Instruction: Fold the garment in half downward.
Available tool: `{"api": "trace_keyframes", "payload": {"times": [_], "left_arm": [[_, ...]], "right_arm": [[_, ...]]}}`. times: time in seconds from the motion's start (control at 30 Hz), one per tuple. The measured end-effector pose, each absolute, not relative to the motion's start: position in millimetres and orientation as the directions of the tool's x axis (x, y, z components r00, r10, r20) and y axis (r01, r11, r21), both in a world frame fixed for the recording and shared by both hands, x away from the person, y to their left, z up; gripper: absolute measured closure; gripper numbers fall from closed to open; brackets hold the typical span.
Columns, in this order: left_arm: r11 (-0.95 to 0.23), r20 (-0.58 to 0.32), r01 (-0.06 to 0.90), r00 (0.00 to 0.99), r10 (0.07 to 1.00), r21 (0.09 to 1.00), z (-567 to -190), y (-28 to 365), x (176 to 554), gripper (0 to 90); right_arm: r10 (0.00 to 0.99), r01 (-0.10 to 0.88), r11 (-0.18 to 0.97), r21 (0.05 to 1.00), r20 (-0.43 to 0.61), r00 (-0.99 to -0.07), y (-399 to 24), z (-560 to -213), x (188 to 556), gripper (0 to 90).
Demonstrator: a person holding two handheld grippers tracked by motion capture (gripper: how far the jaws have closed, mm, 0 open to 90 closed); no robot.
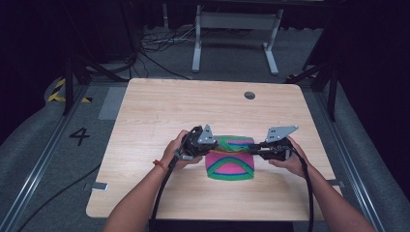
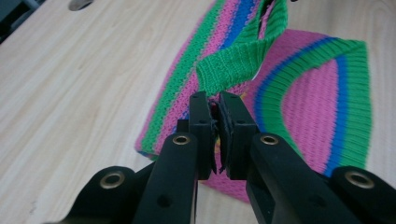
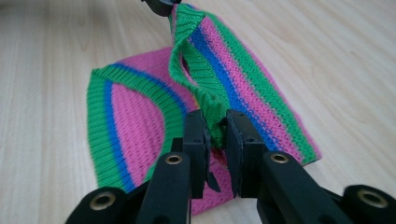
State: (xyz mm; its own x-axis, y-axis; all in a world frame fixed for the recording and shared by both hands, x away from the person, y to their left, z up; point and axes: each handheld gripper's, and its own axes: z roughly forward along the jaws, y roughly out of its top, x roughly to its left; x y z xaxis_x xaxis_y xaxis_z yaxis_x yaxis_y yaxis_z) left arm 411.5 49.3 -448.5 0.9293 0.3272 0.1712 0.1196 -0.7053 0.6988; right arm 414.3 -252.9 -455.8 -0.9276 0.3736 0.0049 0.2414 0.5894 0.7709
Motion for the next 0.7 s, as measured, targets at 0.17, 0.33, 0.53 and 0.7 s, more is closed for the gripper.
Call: {"api": "trace_keyframes", "payload": {"times": [0.17,0.33,0.53,0.7], "left_arm": [[-0.727,0.165,0.105,0.943,0.290,0.678,-458,48,397,85.2],[-0.744,0.162,0.100,0.949,0.271,0.660,-466,48,390,85.1],[-0.762,0.149,0.104,0.955,0.255,0.639,-475,48,383,85.1],[-0.755,0.140,0.117,0.953,0.267,0.646,-479,50,384,82.6]], "right_arm": [[0.327,0.224,0.633,0.741,0.006,-0.945,-250,-460,400,81.3],[0.302,0.214,0.648,0.731,0.011,-0.953,-248,-463,392,80.8],[0.299,0.212,0.665,0.716,0.005,-0.954,-245,-473,387,74.9],[0.351,0.236,0.656,0.717,-0.013,-0.936,-242,-479,389,62.6]]}}
